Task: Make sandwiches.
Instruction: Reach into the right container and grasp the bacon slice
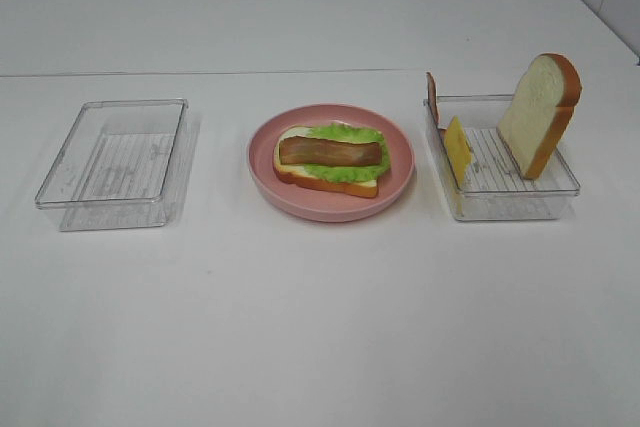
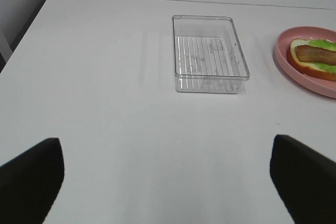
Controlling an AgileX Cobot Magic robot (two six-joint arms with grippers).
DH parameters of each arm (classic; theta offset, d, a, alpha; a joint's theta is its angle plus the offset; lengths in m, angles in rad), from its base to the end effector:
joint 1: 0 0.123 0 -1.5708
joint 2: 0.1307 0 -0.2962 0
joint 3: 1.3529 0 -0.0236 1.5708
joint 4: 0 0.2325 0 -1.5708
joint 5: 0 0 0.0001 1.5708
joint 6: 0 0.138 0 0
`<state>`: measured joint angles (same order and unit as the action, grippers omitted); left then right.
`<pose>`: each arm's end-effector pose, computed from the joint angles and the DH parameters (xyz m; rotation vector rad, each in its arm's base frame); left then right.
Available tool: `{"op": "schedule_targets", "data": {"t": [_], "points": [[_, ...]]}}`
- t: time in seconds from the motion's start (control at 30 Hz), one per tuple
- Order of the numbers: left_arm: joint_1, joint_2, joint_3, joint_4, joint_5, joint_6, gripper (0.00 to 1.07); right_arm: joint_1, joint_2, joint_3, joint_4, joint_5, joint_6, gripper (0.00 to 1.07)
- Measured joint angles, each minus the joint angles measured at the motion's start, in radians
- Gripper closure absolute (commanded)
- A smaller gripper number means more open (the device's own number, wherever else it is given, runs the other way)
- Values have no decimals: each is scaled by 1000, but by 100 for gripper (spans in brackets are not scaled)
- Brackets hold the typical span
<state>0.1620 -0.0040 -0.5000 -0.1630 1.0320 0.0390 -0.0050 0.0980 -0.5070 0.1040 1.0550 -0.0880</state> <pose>0.0129 -0.0174 0.2519 -0.1180 1.9983 -0.0652 0.0214 0.0124 0.2489 -0.0869 2.1238 0.0716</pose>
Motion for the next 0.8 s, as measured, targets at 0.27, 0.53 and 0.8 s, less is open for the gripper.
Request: {"op": "schedule_targets", "data": {"t": [0.27,0.53,0.8], "points": [[0,0,1,-1,0,0,7,0,417,-184,19,0,0,14],[0,0,1,-1,0,0,7,0,921,-494,20,33,0,14],[0,0,1,-1,0,0,7,0,1246,-786,23,63,-11,14]]}}
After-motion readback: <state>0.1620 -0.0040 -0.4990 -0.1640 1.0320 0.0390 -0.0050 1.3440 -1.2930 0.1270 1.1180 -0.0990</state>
